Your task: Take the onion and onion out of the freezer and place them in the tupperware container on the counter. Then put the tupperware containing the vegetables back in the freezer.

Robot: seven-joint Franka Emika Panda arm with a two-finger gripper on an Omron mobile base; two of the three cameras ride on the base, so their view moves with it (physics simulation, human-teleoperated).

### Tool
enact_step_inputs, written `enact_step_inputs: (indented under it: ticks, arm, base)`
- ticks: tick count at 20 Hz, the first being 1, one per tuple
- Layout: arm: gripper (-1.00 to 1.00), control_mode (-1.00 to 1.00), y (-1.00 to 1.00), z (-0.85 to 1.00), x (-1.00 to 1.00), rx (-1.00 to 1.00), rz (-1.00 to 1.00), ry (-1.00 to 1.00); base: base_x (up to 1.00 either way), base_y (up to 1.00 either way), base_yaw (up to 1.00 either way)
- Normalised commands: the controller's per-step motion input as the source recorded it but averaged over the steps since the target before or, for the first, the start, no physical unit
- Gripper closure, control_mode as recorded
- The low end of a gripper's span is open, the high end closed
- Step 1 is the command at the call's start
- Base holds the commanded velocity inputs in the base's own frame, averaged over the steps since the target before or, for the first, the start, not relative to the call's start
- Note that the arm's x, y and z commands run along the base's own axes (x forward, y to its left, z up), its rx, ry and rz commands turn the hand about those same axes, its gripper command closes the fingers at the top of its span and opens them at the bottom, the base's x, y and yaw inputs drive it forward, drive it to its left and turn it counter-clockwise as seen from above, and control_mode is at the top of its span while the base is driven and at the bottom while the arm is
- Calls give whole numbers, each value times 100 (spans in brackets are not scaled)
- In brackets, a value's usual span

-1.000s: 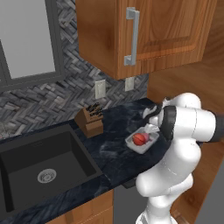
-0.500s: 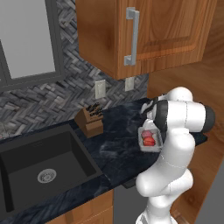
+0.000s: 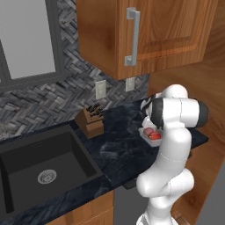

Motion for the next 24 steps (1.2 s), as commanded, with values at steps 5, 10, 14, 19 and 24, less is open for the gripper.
enact_step_inputs:
  ticks: [5, 10, 14, 19, 24]
  arm:
    - [100, -100, 1, -41, -37, 0, -1, 0]
    - [100, -100, -1, -20, -55, 0, -16, 0]
    - [100, -100, 0, -3, -30, 0, -38, 0]
    - [100, -100, 0, 8, -25, 1, -53, 0]
    - [100, -100, 0, 66, -74, 0, -51, 0]
  base:
    - [0, 0, 0]
    - [0, 0, 0]
    - [0, 0, 0]
    - [0, 0, 0]
    - [0, 0, 0]
